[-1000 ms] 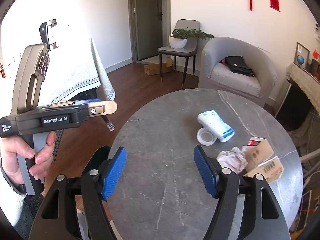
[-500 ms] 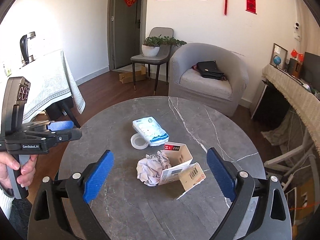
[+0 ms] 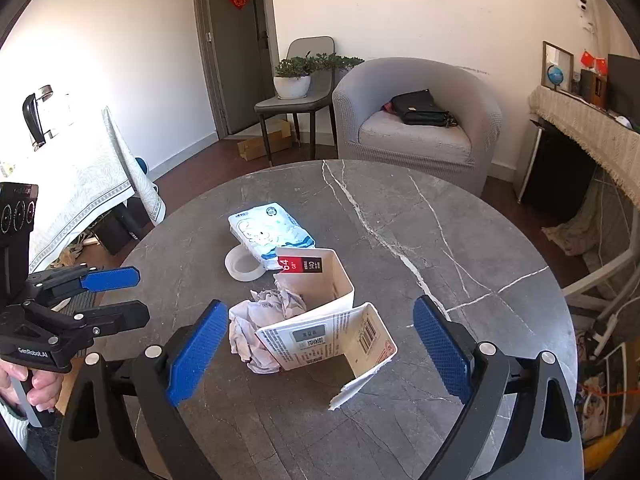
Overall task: Collect trash
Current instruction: 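Grasp the SanDisk cardboard box with the right tool while the left tool grasps crumpled paper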
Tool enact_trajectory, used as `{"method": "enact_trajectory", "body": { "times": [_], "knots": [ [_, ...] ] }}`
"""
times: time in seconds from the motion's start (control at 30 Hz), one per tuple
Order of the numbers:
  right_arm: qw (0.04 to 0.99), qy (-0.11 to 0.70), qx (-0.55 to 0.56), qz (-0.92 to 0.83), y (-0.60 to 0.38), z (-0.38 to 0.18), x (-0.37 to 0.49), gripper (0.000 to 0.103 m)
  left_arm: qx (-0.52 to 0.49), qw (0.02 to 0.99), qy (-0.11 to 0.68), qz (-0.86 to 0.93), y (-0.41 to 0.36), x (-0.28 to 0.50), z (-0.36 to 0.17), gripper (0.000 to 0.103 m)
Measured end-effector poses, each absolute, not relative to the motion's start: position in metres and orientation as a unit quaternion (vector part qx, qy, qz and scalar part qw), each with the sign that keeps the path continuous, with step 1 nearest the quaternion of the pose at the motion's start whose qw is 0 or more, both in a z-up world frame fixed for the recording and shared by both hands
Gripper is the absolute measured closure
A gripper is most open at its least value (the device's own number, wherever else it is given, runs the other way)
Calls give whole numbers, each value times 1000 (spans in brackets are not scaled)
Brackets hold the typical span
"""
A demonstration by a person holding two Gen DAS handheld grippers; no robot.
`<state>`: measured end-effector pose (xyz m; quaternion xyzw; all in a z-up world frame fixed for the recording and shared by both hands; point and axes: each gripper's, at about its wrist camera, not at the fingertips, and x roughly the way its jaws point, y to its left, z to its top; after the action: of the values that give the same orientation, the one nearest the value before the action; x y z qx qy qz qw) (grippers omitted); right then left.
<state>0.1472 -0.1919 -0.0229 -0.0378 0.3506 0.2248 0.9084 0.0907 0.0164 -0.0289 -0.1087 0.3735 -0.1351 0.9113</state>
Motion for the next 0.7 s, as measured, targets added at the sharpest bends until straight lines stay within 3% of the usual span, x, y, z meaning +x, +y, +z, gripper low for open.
{"method": "enact_trajectory", "body": {
  "times": [0.13, 0.2, 0.4, 0.7],
  "knots": [
    [908, 348, -33, 232, -196, -26, 150, 16, -107, 908, 380, -141, 9, 96, -33, 27],
    [906, 350, -24, 237, -198, -27, 152, 29, -103, 907, 383, -143, 4, 96, -35, 27],
    [905, 349, -15, 244, -200, -28, 154, 52, -104, 904, 386, -153, -11, 104, -38, 27],
    [910, 339, 19, 239, -228, -17, 147, 55, -90, 898, 399, -162, -54, 115, -41, 27]
  ]
}}
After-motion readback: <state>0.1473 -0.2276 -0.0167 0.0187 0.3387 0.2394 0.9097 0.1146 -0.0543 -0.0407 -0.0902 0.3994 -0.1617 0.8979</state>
